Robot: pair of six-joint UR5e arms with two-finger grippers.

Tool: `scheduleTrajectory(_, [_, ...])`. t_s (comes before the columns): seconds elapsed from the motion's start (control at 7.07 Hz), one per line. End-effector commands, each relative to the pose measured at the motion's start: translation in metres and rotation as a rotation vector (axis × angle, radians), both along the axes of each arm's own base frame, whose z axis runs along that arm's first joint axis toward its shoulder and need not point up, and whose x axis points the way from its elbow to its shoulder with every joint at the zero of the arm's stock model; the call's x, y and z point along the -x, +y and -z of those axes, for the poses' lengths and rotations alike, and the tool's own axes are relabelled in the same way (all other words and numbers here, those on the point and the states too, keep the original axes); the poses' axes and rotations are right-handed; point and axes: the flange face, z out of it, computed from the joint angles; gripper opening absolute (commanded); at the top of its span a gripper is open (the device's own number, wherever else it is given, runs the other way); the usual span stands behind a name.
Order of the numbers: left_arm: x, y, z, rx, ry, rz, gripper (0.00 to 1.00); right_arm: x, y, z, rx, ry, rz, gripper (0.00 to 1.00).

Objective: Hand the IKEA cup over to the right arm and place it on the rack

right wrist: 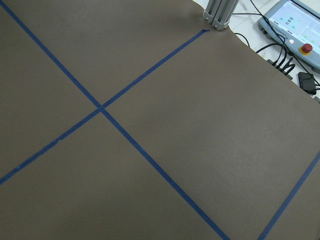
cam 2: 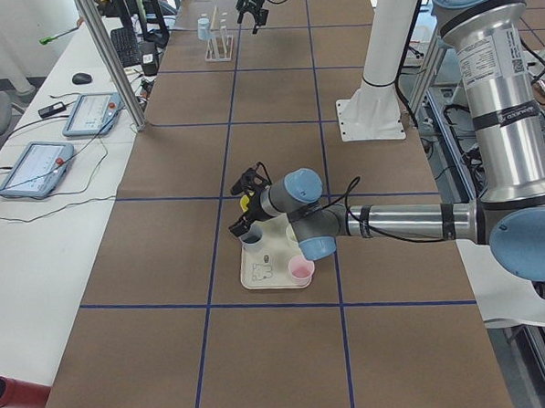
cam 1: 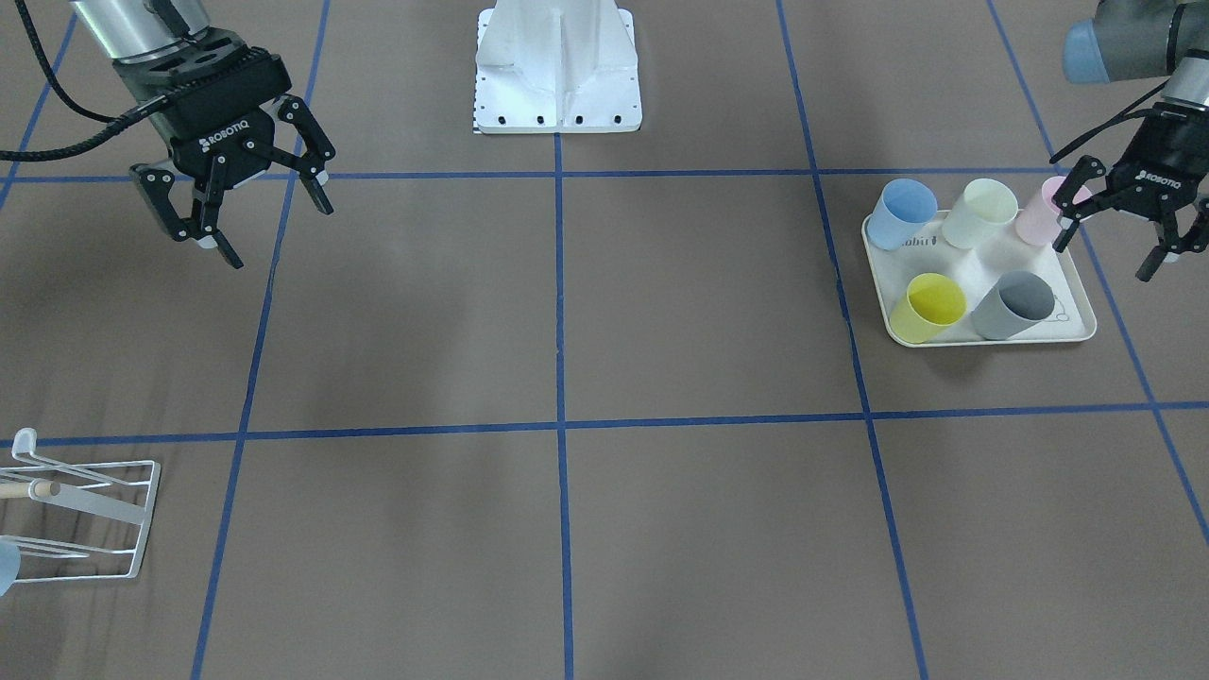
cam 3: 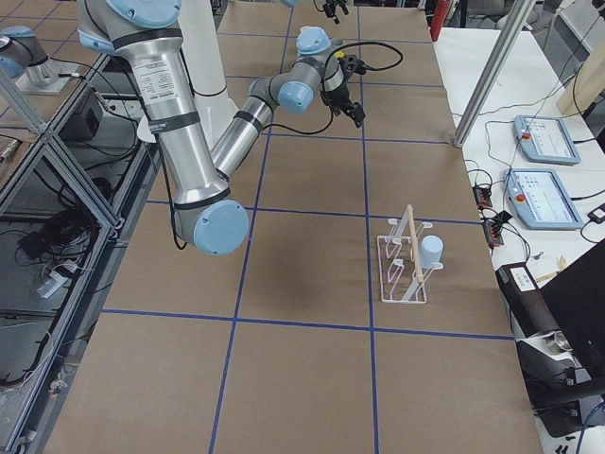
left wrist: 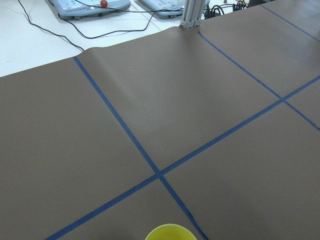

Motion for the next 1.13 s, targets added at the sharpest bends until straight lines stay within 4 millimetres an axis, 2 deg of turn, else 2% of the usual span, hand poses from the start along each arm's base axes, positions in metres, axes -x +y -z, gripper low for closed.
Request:
scheduleTrajectory(0.0, [-0.031, -0.017, -0.029, 0.027, -0.03, -0.037, 1.0, 0.005, 0.003, 0.001, 0.001, -0.002, 0.008, 1.0])
scheduleTrajectory(0.14, [-0.049, -0.011, -0.033, 0.032, -0.036, -0.08, 1.0, 0.006, 0.004, 0.002, -0.001, -0.004, 0.011, 1.0])
scheduleTrajectory(0.28, [-0.058, -0.007, -0.042, 0.038, -0.042, -0.102, 1.0, 0.006, 0.004, 0.002, -0.001, -0.004, 0.01, 1.0])
scheduleTrajectory(0.42, [-0.058, -0.005, -0.054, 0.039, -0.043, -0.106, 0.92, 0.006, 0.003, 0.001, 0.0, -0.003, 0.01, 1.0])
scheduleTrajectory(0.57, [-0.055, -0.001, -0.072, 0.028, -0.039, -0.107, 0.65, 0.006, 0.003, 0.001, 0.0, -0.003, 0.01, 1.0])
scheduleTrajectory(0.71, [-0.054, 0.001, -0.078, 0.017, -0.023, -0.103, 0.42, 0.006, 0.004, 0.002, -0.001, -0.004, 0.01, 1.0])
scheduleTrajectory(0.99, [-0.054, 0.002, -0.072, 0.008, -0.01, -0.113, 0.04, 0.006, 0.003, 0.003, -0.003, -0.006, 0.01, 1.0])
